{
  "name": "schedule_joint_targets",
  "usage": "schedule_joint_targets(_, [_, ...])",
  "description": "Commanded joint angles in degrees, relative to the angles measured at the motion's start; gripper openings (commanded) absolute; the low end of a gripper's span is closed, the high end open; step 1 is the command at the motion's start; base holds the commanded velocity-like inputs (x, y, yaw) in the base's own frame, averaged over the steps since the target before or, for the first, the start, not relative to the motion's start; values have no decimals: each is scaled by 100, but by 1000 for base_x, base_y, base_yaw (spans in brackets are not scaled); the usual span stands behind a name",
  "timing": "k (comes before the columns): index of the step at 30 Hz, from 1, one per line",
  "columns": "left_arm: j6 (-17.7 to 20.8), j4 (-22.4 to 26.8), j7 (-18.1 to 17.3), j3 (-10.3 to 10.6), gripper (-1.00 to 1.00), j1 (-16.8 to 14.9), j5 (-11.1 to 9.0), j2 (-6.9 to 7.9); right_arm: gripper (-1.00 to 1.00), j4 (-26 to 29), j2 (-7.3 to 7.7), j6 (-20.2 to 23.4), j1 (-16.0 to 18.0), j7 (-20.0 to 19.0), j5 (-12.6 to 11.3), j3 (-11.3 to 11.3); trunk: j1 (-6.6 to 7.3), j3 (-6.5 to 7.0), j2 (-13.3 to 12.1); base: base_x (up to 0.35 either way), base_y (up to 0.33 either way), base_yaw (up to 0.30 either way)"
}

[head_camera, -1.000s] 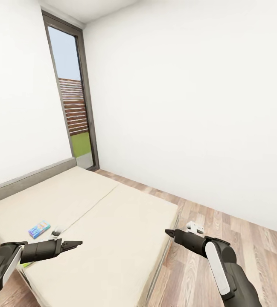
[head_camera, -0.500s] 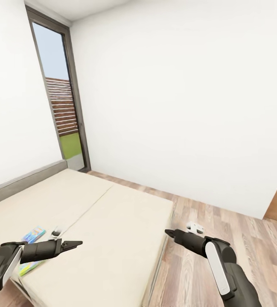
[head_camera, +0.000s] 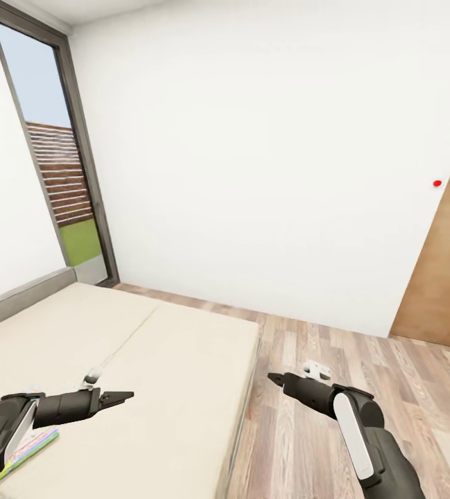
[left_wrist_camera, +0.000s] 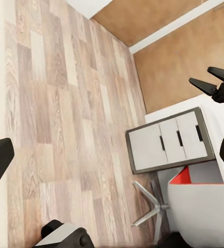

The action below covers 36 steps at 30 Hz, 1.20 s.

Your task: Put all the toys in the child's room - the three board games (two on the bed and one on the table), the two jigsaw puzzles on the table, and the tennis ball on the table - inside the toy box on the table in the child's room.

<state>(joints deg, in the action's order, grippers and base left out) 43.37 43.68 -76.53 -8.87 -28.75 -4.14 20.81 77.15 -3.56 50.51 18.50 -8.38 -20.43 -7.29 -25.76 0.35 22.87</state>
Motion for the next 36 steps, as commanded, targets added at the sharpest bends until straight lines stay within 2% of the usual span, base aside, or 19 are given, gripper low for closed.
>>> schedule_joint_targets(1, [57, 1, -11, -1, 100, 1, -17, 2, 100, 1, -7, 29, 4, -58, 48, -18, -2, -3, 4, 0, 71, -279])
schedule_joint_targets(12, [57, 0, -11, -1, 100, 1, -17, 2, 100, -4, -5, 29, 4, -58, 48, -18, -2, -3, 4, 0, 163, -279])
schedule_joint_targets(30, [57, 1, -11, -1, 100, 1, -17, 2, 100, -5, -4, 29, 4, -58, 48, -18, -2, -3, 4, -56, 89, -279])
schedule_joint_targets(36, [57, 1, -11, -1, 100, 1, -17, 2, 100, -1, -4, 29, 4, -58, 48, -18, -2, -3, 4, -54, 51, -149])
